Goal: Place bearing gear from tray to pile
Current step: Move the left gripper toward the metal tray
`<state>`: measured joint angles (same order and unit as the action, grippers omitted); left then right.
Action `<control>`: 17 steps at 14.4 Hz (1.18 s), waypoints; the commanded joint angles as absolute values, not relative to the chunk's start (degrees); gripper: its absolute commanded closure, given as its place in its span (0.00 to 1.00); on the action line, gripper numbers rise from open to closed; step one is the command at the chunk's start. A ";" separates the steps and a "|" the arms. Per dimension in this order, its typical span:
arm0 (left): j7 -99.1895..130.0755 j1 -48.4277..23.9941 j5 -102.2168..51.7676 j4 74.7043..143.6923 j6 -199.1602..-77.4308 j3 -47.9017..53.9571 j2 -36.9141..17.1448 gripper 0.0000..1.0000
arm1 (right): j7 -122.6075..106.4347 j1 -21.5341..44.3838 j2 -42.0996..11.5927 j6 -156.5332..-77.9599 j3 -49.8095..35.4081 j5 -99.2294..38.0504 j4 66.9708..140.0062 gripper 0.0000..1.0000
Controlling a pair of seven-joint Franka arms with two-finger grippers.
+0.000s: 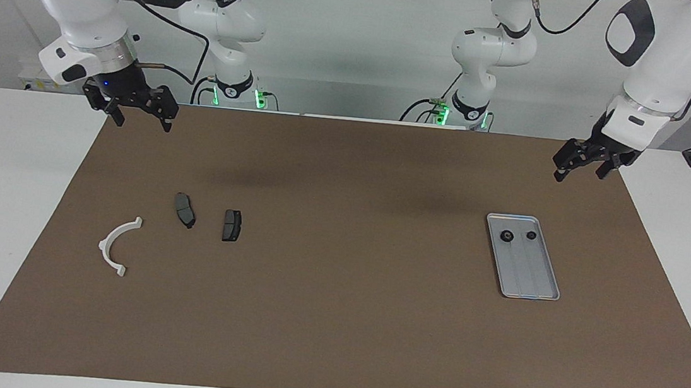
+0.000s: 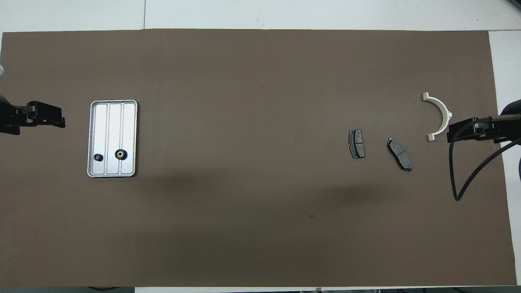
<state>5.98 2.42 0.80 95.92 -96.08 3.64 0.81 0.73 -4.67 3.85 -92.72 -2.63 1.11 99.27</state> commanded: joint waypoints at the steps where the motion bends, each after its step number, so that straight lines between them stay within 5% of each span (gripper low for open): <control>1: 5.36 1.58 0.70 94.31 -95.01 3.08 -0.09 0.00 | 0.88 -5.01 5.10 -94.48 -2.81 0.35 101.07 0.00; 15: 5.72 1.58 0.79 95.09 -94.13 2.99 0.35 0.00 | 1.14 -4.83 5.10 -95.45 -2.99 0.35 101.07 0.00; 17: 5.89 1.58 0.79 99.55 -97.98 3.25 2.54 0.00 | 1.23 -4.66 5.10 -95.62 -2.99 0.35 101.07 0.00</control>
<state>5.97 2.38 0.80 96.04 -95.39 3.68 0.51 0.73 -4.61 3.85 -93.62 -2.74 1.11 99.29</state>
